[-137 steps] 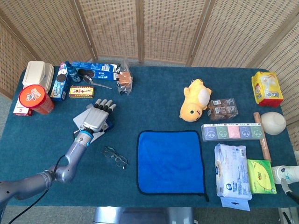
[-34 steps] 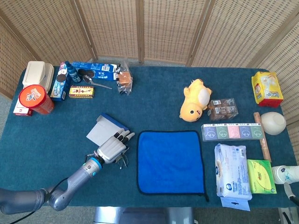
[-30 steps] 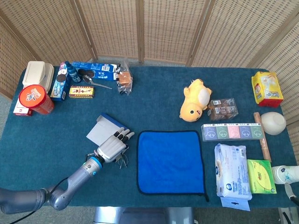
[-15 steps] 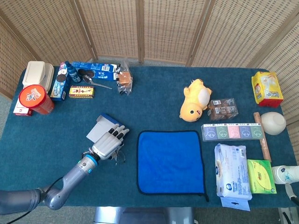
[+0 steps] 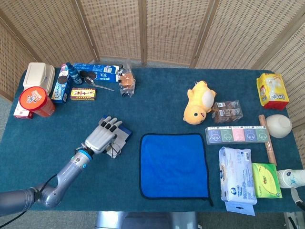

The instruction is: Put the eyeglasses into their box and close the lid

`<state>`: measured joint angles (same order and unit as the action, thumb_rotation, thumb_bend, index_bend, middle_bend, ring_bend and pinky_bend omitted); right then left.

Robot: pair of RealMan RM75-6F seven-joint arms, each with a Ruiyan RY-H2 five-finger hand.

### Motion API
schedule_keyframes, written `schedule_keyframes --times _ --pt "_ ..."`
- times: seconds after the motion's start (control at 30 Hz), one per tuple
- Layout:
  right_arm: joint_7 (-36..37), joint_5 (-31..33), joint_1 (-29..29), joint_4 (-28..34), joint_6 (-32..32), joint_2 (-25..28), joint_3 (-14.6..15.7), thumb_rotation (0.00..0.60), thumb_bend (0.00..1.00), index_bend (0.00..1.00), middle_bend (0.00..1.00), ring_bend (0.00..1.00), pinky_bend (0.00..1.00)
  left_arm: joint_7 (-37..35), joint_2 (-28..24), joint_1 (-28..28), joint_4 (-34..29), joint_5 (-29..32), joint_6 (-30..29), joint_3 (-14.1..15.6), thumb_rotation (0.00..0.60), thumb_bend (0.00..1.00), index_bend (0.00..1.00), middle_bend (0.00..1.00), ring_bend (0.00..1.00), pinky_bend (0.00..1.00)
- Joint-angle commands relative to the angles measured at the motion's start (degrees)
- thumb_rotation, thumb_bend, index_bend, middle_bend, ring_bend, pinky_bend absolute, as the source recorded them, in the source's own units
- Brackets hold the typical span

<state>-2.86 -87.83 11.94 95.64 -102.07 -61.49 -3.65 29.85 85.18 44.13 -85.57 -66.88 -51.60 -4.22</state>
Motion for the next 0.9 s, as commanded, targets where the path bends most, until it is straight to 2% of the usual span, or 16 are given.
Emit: schedule_keyframes --times 0.03,0.37,0.53,0.63,0.8,0.9 --pt "-0.1 0.0 0.1 0.1 0.0 0.0 0.0 0.599 0.28 0.15 0.16 0.05 0.11 -0.5 0.4 0.6 1.6 0.7 0.8 -0.6 0.600 0.31 0.61 0.07 0.00 0.00" --pt "-0.6 0.0 0.1 0.5 0.0 0.1 0.0 0.599 0.28 0.15 0.16 0.05 0.11 -2.0 3.6 3.0 8.1 4.1 3.8 -2.7 0.600 0.31 0.60 0.07 0.00 0.00" --pt "-0.4 0.1 0.3 0.4 -0.1 0.0 0.0 0.599 0.28 0.15 0.16 0.05 0.11 -1.9 5.2 3.7 10.3 4.2 4.2 -2.7 0.600 0.31 0.57 0.06 0.00 0.00" --pt "-0.3 0.2 0.4 0.3 -0.2 0.1 0.0 0.600 0.28 0.15 0.16 0.05 0.11 -1.7 5.6 3.9 10.9 4.7 4.4 -2.6 0.600 0.30 0.49 0.04 0.00 0.00" --pt "0.1 0.3 0.4 0.0 0.0 0.0 0.0 0.599 0.28 0.15 0.16 0.05 0.11 -1.2 5.6 3.7 10.6 5.3 3.9 -2.3 0.600 0.30 0.27 0.02 0.00 0.00" --pt "0.1 0.4 0.3 -0.1 0.1 -0.1 0.0 0.600 0.28 0.15 0.16 0.05 0.11 -1.5 5.3 3.5 10.0 5.3 3.6 -2.2 0.600 0.30 0.18 0.01 0.00 0.00"
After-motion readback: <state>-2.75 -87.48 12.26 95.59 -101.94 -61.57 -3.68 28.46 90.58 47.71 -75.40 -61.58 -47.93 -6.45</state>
